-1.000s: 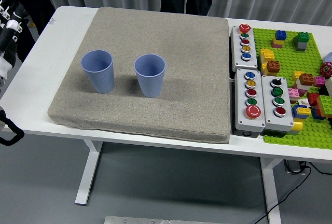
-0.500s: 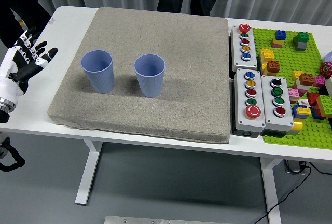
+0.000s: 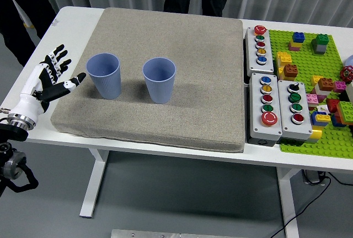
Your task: Pick cup pour cup place
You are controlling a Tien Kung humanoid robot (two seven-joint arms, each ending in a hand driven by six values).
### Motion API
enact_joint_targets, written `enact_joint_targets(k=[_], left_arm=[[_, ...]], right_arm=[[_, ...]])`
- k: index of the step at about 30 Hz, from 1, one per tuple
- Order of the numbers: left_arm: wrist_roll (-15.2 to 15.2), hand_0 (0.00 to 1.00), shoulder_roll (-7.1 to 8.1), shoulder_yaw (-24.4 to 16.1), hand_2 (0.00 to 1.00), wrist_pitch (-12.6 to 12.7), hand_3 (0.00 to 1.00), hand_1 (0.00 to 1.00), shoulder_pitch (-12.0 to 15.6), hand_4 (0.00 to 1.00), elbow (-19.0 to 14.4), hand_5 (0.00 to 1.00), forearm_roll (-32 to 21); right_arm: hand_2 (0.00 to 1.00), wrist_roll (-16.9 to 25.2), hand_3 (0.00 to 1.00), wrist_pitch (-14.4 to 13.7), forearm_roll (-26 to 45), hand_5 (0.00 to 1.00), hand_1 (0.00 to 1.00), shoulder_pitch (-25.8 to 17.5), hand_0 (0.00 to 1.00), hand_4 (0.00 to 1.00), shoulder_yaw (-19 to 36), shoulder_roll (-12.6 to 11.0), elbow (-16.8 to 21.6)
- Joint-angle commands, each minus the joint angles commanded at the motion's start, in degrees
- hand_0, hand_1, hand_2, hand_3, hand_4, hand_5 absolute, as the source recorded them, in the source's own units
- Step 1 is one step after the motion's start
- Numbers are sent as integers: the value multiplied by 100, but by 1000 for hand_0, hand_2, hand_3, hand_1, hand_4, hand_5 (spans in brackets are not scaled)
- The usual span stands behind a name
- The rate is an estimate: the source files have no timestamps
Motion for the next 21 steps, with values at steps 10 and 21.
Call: enact_joint_targets(k=[10,21], left_arm=[[-34,998,-146,69,998,8,998,975,-14,882,270,206,-29],[10,998,-292,120,998,-3,998,981,-56,892,429,222,195]], right_arm=[[559,-1,564,-13,96,96,634,5,673,2,-83,16,0],[559,1,564,-17,119,94,634,-17,673,2,-103,32,0]])
